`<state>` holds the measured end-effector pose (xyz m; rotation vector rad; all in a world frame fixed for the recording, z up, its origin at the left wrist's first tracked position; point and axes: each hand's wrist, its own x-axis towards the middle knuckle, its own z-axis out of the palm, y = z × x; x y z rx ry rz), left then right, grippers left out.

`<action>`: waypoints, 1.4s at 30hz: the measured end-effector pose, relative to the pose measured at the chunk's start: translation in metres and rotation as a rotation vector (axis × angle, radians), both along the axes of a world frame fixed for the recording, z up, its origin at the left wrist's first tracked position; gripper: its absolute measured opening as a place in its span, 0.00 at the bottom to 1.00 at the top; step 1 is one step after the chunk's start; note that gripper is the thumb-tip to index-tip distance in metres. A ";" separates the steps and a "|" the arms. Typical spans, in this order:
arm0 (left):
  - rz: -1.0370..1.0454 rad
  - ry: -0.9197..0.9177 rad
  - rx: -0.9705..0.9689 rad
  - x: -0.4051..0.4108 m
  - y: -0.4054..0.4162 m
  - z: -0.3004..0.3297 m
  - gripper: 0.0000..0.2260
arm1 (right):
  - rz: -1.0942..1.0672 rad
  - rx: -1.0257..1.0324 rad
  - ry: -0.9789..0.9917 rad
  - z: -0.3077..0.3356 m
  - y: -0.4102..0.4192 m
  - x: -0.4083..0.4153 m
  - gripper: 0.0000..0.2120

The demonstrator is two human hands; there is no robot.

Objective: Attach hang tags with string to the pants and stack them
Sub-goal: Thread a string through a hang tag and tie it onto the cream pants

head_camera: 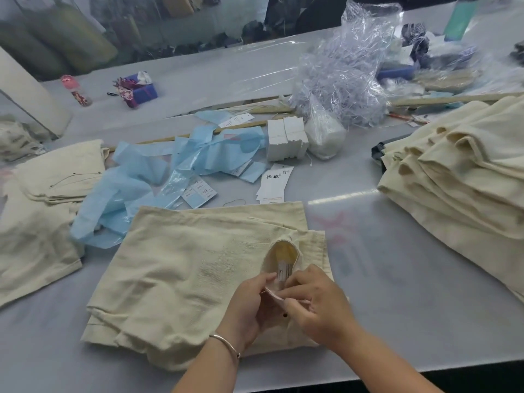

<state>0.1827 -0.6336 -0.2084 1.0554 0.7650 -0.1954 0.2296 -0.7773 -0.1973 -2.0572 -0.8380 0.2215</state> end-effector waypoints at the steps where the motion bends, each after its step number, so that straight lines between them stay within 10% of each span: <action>1: 0.000 0.000 -0.015 -0.001 0.000 -0.001 0.12 | 0.019 -0.025 -0.038 0.001 0.000 0.000 0.09; 13: 0.064 -0.127 0.018 -0.004 -0.004 -0.002 0.17 | 0.147 -0.072 -0.117 0.001 0.002 0.009 0.09; 18: 0.069 -0.112 0.114 -0.004 -0.008 0.001 0.04 | 0.197 -0.074 -0.094 0.009 0.002 0.017 0.08; 26: -0.231 -0.136 0.390 -0.001 0.022 0.021 0.09 | 0.059 0.158 0.029 0.059 0.056 0.056 0.07; 32: 0.191 0.046 0.566 0.001 0.116 0.009 0.04 | -0.100 0.038 0.145 0.056 0.147 0.113 0.06; 42: 0.256 0.065 0.594 0.041 0.260 -0.014 0.04 | -0.288 -0.241 0.382 -0.020 0.305 0.182 0.29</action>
